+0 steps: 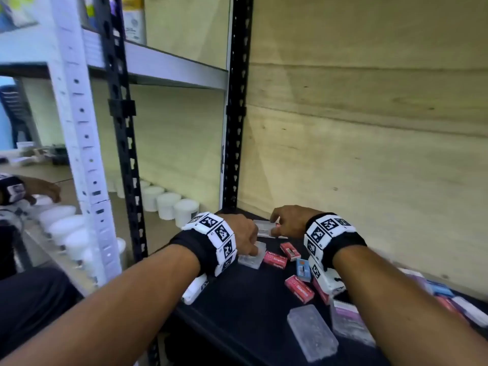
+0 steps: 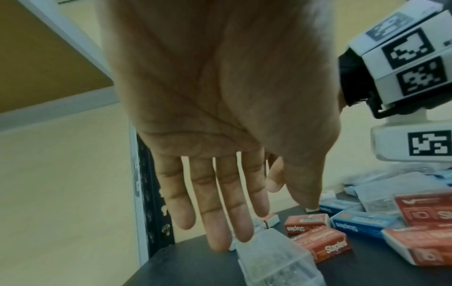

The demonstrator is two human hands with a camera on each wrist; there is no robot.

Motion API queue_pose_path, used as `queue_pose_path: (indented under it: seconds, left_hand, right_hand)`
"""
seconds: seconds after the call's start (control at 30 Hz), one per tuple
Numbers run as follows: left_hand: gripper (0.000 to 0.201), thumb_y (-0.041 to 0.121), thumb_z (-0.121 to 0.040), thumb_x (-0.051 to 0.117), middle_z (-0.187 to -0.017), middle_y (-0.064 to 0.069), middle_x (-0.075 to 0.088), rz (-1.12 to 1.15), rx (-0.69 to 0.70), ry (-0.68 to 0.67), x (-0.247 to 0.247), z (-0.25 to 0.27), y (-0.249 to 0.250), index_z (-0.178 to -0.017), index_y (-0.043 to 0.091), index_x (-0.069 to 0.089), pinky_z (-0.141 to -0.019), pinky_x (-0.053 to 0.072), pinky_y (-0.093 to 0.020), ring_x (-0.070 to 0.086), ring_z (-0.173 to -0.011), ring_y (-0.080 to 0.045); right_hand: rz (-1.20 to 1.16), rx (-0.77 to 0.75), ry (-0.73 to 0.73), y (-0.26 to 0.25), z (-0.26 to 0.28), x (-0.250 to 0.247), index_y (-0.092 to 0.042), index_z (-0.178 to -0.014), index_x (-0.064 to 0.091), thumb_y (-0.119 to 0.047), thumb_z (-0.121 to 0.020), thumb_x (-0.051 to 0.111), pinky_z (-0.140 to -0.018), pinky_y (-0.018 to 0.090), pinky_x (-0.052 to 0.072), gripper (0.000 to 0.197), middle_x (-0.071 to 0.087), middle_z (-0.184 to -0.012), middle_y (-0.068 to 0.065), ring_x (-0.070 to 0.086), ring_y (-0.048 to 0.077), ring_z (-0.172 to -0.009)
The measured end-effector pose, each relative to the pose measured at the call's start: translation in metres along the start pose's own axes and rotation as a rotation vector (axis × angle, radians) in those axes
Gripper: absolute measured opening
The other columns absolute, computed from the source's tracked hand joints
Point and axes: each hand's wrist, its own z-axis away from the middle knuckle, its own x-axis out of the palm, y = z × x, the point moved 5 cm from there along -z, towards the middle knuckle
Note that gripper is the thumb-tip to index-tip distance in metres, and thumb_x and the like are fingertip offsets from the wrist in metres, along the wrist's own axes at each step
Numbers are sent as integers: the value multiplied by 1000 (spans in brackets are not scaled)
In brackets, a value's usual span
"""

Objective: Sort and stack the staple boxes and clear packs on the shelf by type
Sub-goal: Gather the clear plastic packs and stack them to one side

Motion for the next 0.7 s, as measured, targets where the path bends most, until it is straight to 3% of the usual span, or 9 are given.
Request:
queue_pose_path:
  seconds: [0.17,0.4,0.53,0.7]
  left_hand:
    - [31,48,-86,59,-102,4,65,8,3,5,5,30,1,-107,26,63,-81,52,-32,61,-92,-18]
    - [32,51,-86,61,-104,3,64,25,-14,42,11,63,7,-107,26,63,-74,46,-27,61,-93,-18]
    - [31,51,-86,61,-105,3,65,60,-29,76,16,70,10,-105,26,63,-74,45,-26,61,-93,-17]
    - [33,52,-83,63,-104,3,65,106,-41,124,15,60,9,-105,28,63,-83,51,-30,62,-94,-18]
  right_hand:
    - [10,-16,-2,-2,39,8,-23,-135,51,-49,-89,61,-95,33,44,54,57,-134,3,55,23,-118]
    - [169,-43,11,3,82,20,-19,-126,57,-48,-86,63,-82,30,45,50,63,-123,6,59,25,-106]
    - [309,-40,-10,5,89,15,-17,-119,59,-47,-87,66,-87,40,54,45,67,-115,6,63,28,-99]
    - [656,-125,87,-1,77,-3,-23,-121,59,-47,-83,68,-70,38,52,46,60,-112,5,61,29,-100]
